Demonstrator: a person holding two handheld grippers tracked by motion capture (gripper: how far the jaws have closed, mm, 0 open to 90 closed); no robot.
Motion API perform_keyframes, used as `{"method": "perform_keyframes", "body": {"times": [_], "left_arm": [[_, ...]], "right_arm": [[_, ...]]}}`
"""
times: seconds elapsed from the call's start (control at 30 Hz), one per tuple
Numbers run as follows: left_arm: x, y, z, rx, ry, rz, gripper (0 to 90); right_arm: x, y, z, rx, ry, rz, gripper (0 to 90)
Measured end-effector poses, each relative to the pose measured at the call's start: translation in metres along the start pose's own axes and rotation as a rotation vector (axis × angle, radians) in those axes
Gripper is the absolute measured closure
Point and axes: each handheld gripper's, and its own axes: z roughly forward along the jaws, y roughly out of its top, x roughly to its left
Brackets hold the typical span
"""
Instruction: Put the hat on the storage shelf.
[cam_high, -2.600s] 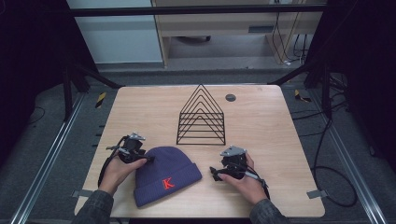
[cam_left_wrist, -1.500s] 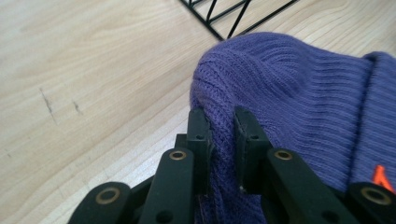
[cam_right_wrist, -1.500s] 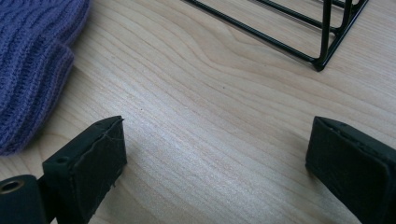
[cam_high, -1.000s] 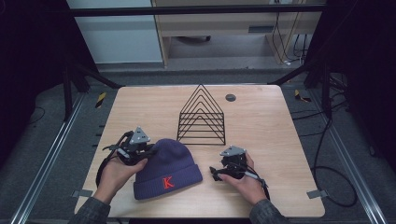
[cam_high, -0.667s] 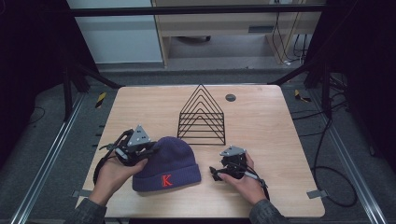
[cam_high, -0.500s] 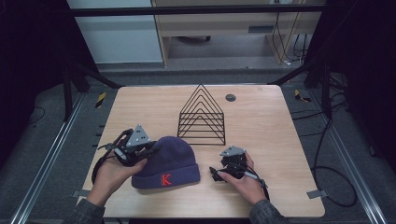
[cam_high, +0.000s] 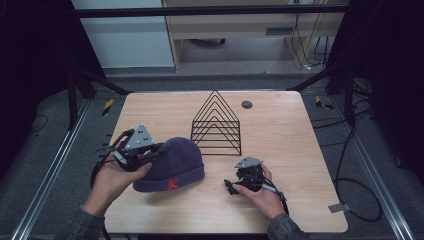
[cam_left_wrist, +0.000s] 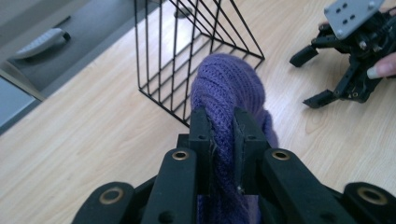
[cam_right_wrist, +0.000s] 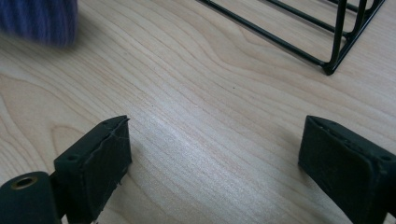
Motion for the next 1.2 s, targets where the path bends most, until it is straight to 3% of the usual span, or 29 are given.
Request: {"method": "perform_keyframes", "body": {"times": [0.13,0.23,0.43,0.53,0.77,1.0,1.2], "left_arm": [[0.005,0.004,-0.009,-0.018,0.015,-0.005,79.6],[0.014,0.011,-0.02,-0.035,0.021,0.001,79.6],[0.022,0.022,-0.033,-0.056,0.033,0.021,79.6],[0.023,0.025,-0.037,-0.065,0.038,0.023,79.6],[0.027,0.031,-0.047,-0.093,0.036,0.02,79.6],[0.026,0.033,-0.049,-0.102,0.034,0.028,79.6],[0.023,0.034,-0.051,-0.109,0.029,0.047,79.6]], "right_arm": [[0.001,0.004,-0.006,-0.024,0.008,-0.005,14.4],[0.005,0.012,-0.018,-0.082,0.022,-0.007,20.4],[0.021,0.039,-0.035,-0.155,0.053,-0.079,28.3],[0.032,0.053,-0.042,-0.187,0.096,-0.099,32.8],[0.052,0.084,-0.045,-0.199,0.155,-0.185,39.2],[0.056,0.107,-0.041,-0.187,0.185,-0.209,38.8],[0.056,0.116,-0.037,-0.173,0.204,-0.216,37.8]]}}
